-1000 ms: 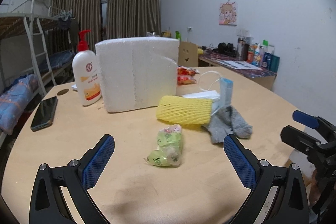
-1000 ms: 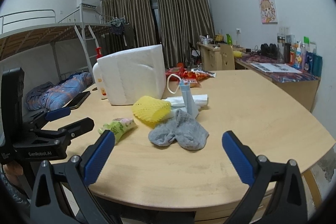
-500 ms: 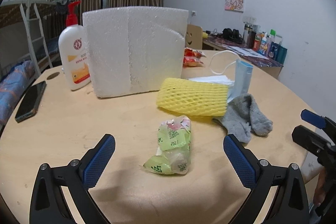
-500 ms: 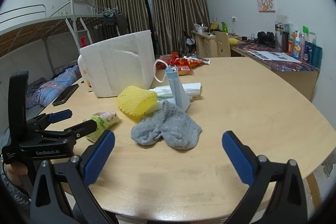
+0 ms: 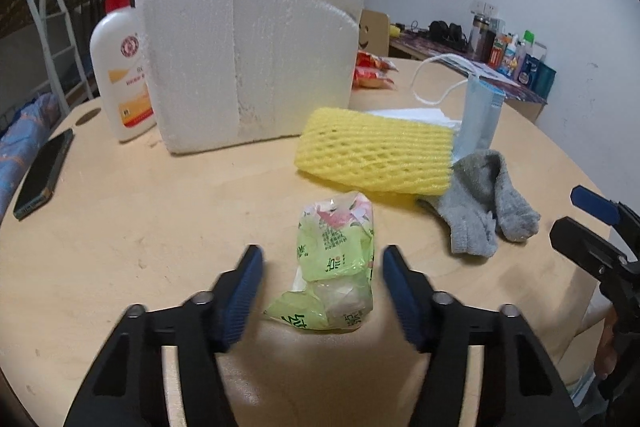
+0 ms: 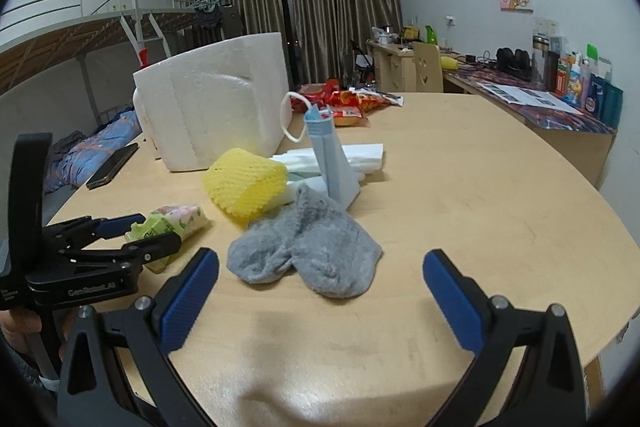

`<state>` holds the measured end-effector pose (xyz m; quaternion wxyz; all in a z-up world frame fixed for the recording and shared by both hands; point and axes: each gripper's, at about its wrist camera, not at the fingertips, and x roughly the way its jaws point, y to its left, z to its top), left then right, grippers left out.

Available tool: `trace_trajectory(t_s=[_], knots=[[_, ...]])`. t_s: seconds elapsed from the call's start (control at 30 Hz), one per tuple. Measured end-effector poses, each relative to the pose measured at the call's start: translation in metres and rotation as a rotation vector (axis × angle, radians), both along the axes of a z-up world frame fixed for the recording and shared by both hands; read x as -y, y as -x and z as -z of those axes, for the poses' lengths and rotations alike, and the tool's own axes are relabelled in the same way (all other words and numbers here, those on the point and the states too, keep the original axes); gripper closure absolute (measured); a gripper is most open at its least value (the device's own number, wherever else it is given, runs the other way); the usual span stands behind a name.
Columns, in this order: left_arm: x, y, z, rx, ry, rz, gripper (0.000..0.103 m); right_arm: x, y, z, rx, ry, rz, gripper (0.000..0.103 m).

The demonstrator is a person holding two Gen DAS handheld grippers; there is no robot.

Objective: Organize soft objects
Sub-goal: 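Reach the left tool to the green snack bag while the right tool reaches the grey sock, then close the left tool on the snack bag while the right tool grasps the grey sock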

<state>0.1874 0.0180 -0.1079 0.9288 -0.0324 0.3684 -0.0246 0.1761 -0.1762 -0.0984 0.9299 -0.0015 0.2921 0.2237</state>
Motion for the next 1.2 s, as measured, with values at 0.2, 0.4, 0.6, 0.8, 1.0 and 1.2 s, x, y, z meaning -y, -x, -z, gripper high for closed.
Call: trace_trajectory(t_s=[0.2,0.4,0.6,0.8,1.0,1.2], knots=[[0.004,0.0,0.003,-0.01,-0.005,0.025,0.069,-0.004,-0.006,-0.001,0.0,0.025,-0.005,0.0],[0.003,0.002,0.002,-0.001,0.013,0.046,0.07,-0.009,-0.019,0.004,-0.025,0.039,-0.017,0.0],[0.003,0.003,0.001,0.005,0.02,0.057,0.07,-0.019,-0.028,0.008,-0.049,0.076,-0.021,0.0],[0.004,0.004,0.001,0.005,0.022,0.067,0.069,-0.022,-0.036,0.014,-0.103,0.088,-0.032,0.012],[0.004,0.004,0.001,0.003,0.024,0.075,0.07,-0.026,-0.04,0.022,-0.154,0.118,-0.031,0.03],[0.003,0.004,0.001,0.005,0.026,0.074,0.069,-0.031,-0.034,0.023,-0.152,0.15,-0.034,0.045]])
